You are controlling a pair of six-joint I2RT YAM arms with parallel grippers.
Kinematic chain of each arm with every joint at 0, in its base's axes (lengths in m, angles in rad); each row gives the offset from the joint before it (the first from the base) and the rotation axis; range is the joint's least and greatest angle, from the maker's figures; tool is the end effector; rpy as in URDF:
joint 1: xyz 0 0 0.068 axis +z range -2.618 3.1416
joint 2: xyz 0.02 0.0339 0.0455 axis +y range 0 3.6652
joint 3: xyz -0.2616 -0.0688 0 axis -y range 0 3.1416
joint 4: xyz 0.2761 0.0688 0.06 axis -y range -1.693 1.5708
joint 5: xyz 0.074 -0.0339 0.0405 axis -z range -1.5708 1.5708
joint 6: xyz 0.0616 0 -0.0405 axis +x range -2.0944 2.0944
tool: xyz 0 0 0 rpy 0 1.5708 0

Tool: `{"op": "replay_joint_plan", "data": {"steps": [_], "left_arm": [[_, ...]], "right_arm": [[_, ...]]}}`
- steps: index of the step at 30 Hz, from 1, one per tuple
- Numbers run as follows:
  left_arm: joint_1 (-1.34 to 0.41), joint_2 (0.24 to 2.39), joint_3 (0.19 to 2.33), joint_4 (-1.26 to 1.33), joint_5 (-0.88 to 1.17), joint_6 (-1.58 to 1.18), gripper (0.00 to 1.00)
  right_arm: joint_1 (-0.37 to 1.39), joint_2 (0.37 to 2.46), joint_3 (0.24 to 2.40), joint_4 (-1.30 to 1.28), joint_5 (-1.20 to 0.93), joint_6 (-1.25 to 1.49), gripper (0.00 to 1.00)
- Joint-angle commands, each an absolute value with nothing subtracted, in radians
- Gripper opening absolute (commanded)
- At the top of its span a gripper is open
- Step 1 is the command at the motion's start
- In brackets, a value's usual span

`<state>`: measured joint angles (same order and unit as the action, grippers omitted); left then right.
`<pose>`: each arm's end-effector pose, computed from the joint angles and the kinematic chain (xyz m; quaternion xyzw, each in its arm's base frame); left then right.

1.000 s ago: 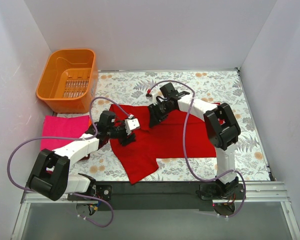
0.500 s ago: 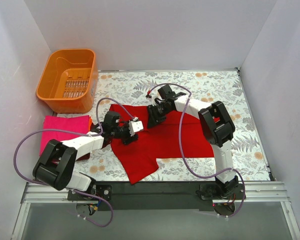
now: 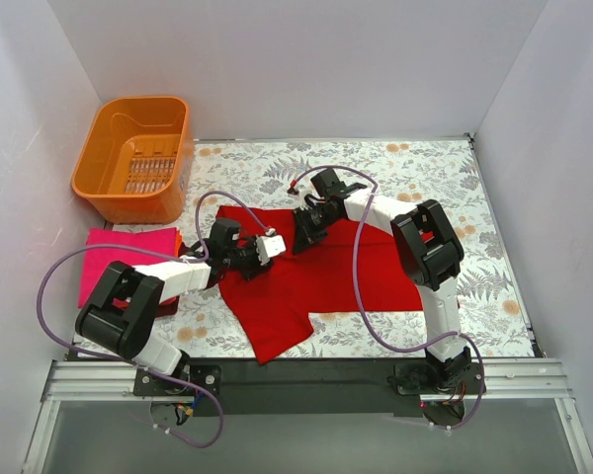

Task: Fold and stack the t-shirts
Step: Fold the tshirt

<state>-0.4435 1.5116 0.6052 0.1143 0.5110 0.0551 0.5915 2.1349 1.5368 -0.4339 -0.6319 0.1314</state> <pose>0.2686 -0.1610 0.1033 0.3138 0.8438 -0.3003 0.3152 0.3826 0.3008 0.1225 -0.2894 0.8732 0.3696 0.1307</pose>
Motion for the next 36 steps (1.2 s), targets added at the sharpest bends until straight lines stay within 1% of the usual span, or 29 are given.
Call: {"op": "replay_joint_plan", "data": {"steps": [1, 2, 3, 4, 7, 15, 27, 36], "left_arm": [[-0.446, 1.506, 0.634, 0.150, 0.489, 0.052, 0.29], [-0.448, 1.503, 0.632, 0.147, 0.488, 0.051, 0.26], [-0.448, 1.499, 0.630, 0.144, 0.494, 0.057, 0.18], [-0.446, 1.496, 0.630, 0.132, 0.494, 0.058, 0.13], [-0.448, 1.483, 0.626, 0.114, 0.500, 0.069, 0.00], [-0.445, 1.407, 0.615, 0.006, 0.543, 0.101, 0.00], [-0.437, 1.197, 0.561, -0.158, 0.575, 0.153, 0.00], [-0.436, 1.160, 0.543, -0.225, 0.591, 0.137, 0.00]], "right_arm": [[0.592, 2.143, 1.568, -0.416, -0.647, 0.130, 0.16], [0.592, 2.143, 1.569, -0.416, -0.647, 0.129, 0.15], [0.592, 2.143, 1.568, -0.416, -0.647, 0.129, 0.12], [0.591, 2.143, 1.569, -0.417, -0.650, 0.129, 0.08], [0.588, 2.141, 1.565, -0.417, -0.658, 0.129, 0.06], [0.588, 2.137, 1.549, -0.420, -0.675, 0.129, 0.03], [0.588, 2.092, 1.508, -0.431, -0.701, 0.121, 0.02], [0.586, 2.065, 1.489, -0.482, -0.703, 0.077, 0.01]]}}
